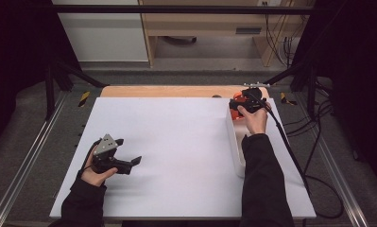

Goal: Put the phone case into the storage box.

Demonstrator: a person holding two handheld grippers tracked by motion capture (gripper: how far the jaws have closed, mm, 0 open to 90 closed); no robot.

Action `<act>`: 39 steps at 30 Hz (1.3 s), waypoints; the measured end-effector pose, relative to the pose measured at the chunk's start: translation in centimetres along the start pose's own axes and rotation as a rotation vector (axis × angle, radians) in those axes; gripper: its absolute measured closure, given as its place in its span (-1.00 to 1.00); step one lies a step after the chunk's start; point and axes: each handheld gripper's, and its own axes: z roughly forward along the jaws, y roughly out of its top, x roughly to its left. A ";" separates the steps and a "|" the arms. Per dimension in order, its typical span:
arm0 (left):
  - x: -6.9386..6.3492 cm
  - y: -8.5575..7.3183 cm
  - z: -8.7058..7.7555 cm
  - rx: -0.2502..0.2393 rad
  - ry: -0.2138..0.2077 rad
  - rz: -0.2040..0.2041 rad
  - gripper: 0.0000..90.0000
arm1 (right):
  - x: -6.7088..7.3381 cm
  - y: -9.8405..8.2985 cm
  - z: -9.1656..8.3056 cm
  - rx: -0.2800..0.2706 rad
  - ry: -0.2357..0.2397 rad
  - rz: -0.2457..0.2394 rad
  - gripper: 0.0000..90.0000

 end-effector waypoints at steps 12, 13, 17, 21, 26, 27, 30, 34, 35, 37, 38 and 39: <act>0.0 -0.1 0.1 0.008 0.003 0.004 -1.00 | -0.1 -0.4 0.7 -0.003 -0.006 0.006 -0.65; 0.0 -0.1 0.1 0.008 0.003 0.004 -1.00 | -0.1 -0.4 0.8 -0.005 -0.006 0.003 -0.65; 0.0 -0.1 0.1 0.009 0.003 0.005 -1.00 | -0.1 -0.5 0.8 -0.006 -0.006 0.004 -0.65; 0.0 -0.1 0.1 0.008 0.003 0.005 -1.00 | 0.0 -0.6 1.0 0.000 -0.007 0.003 -0.66; 0.0 -0.1 0.2 0.011 0.002 0.006 -1.00 | -0.1 -0.7 1.0 -0.006 -0.005 0.006 -0.66; 0.0 -0.1 0.2 0.011 0.001 0.006 -1.00 | -0.1 -0.7 1.0 -0.004 -0.003 0.005 -0.66; 0.0 -0.1 0.2 0.013 0.001 0.008 -1.00 | -0.2 -0.8 1.0 -0.007 -0.002 0.007 -0.67; 0.0 -0.1 0.2 0.014 0.003 0.009 -1.00 | -0.2 -0.8 1.0 -0.005 0.008 0.010 -0.80; 0.0 -0.1 0.2 0.013 0.005 0.010 -1.00 | -0.2 -0.7 1.0 -0.004 0.015 0.007 -0.88; 0.0 -0.1 0.2 0.013 0.004 0.009 -1.00 | -0.2 -0.8 1.1 0.005 0.027 -0.001 -0.97; 0.0 -0.1 0.2 0.013 0.003 0.010 -1.00 | -0.2 -0.8 1.1 0.003 0.020 -0.009 -0.97; 0.0 -0.1 0.2 0.014 0.003 0.010 -1.00 | -0.2 -0.8 1.0 -0.001 0.012 -0.019 -0.97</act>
